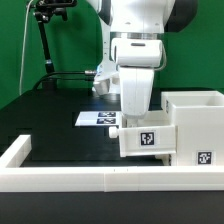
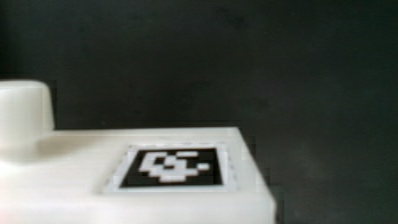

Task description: Assemble drawer

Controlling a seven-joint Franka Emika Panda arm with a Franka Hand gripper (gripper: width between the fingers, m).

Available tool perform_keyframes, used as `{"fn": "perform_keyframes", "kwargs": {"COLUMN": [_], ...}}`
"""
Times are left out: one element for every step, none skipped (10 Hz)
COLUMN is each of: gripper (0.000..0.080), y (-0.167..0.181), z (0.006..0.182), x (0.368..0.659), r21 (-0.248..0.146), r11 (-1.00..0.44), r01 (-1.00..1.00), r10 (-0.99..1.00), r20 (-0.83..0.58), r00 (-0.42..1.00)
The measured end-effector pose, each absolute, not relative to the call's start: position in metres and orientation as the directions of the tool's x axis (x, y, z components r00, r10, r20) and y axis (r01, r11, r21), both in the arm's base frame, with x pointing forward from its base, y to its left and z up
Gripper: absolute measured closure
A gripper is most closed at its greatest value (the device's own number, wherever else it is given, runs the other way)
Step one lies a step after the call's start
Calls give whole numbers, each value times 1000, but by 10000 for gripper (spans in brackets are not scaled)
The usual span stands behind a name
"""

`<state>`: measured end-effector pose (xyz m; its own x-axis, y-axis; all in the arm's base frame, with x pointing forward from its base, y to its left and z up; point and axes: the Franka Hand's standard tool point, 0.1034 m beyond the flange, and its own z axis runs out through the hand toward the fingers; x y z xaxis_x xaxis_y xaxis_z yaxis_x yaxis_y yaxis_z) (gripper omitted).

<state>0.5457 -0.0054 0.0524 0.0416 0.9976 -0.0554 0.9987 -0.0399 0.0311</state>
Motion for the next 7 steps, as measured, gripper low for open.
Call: {"fn": "perform_keyframes", "kwargs": {"gripper": [755, 755, 755, 755, 755, 755, 755], "y": [-6, -6, -6, -7, -10, -10, -10], "z": [52, 52, 52, 52, 51, 51, 51], "x": [545, 545, 545, 544, 540, 540, 537], "r21": [31, 31, 31, 26, 5, 5, -12], "r11": [-40, -41, -42, -41, -45, -46, -47], "r01": [999, 999, 999, 999, 999, 999, 999], "r10": [998, 998, 998, 998, 997, 997, 997], "r20": [-55, -55, -55, -56, -60, -60, -63], "r00": [42, 43, 43, 43, 45, 46, 46]}}
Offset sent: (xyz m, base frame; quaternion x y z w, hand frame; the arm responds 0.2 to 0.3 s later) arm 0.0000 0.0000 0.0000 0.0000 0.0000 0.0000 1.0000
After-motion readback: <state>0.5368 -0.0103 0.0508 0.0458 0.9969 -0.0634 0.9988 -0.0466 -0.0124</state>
